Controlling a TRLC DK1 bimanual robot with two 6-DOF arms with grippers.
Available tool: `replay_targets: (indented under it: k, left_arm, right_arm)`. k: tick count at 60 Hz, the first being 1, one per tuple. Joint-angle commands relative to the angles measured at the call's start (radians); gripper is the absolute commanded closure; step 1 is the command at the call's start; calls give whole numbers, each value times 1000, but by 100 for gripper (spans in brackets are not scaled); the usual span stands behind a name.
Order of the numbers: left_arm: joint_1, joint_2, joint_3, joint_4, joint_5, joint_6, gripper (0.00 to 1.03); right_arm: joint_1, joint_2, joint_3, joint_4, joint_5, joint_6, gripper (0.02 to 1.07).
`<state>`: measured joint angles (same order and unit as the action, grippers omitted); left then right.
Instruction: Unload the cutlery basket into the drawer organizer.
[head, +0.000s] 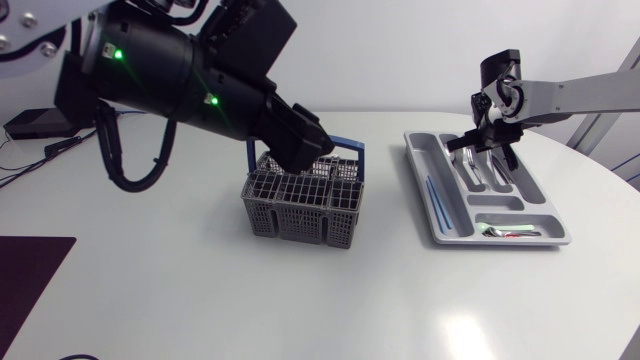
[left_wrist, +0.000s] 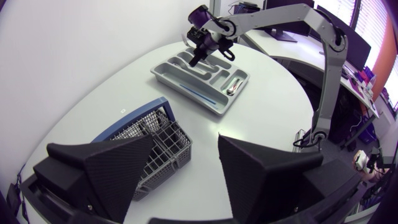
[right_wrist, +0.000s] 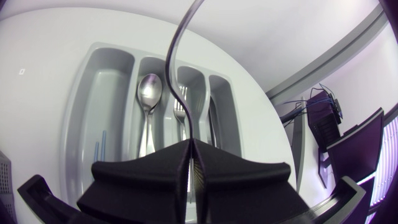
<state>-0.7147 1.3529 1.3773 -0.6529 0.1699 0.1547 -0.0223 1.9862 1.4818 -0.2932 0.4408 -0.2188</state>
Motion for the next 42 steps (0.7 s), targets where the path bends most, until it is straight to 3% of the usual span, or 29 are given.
replay_targets:
  k: [1,42]
  left_arm:
    - [6,-31,-35,9,-6,9,13]
    - [41,-110,-107,12,10,23,12]
  right_arm:
    - [-18,62,77,-27,29,42,101]
    - [-48,459,566,-343,107,242,101]
